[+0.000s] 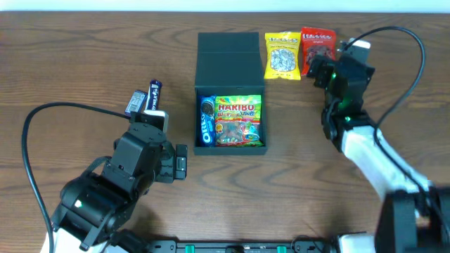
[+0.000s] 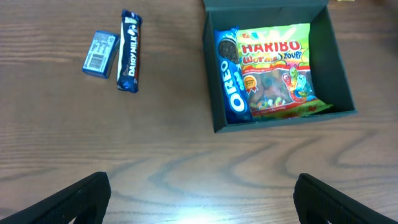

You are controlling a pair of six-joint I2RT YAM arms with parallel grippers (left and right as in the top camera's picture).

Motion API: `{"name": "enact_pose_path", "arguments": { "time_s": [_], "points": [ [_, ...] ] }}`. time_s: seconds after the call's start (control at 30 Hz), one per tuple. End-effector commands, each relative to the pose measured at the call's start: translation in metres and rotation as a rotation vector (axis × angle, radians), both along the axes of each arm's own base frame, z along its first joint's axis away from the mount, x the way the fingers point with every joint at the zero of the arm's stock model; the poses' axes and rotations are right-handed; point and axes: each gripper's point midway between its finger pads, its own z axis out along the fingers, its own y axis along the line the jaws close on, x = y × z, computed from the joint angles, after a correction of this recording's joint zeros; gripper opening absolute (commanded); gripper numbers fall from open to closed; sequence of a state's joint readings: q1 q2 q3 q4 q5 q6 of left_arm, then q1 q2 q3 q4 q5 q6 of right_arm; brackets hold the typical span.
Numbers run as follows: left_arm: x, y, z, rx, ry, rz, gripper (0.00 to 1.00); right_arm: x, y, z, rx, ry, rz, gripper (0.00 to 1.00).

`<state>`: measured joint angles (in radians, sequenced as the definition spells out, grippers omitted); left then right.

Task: Pack container
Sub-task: 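Reach the right gripper to the red candy bag and grasp it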

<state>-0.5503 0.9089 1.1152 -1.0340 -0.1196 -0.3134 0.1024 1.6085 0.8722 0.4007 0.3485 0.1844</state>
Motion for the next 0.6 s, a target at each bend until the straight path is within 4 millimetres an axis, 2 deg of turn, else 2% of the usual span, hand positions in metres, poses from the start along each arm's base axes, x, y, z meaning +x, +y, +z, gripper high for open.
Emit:
{"name": "enact_pose_path", "arguments": {
  "time_s": [0.0,0.17,0.23,0.3,0.4,0.57],
  "points": [
    [0.002,0.002,0.006,0.004,-0.017,0.003,0.95,0.016,-0.012,-0.023,-0.008,-0.005,-0.007,0.99],
    [0.002,0.002,0.006,0.004,-0.017,0.003,0.95,0.035,-0.021,-0.053,-0.003,-0.056,-0.025,0.96],
    [0.002,0.002,0.006,0.004,-0.017,0.003,0.95,0.044,-0.016,-0.068,0.001,-0.057,0.012,0.96],
    [0.002,0.002,0.006,0.004,-0.017,0.003,0.95,0.051,-0.009,-0.082,-0.006,-0.03,0.059,0.9],
    [0.002,0.002,0.006,0.004,-0.017,0.003,0.95,0.064,-0.007,-0.103,-0.005,0.038,0.073,0.9],
    [0.002,0.002,0.006,0.004,-0.017,0.003,0.95,0.087,-0.007,-0.118,-0.004,0.144,0.074,0.9]
  ]
}}
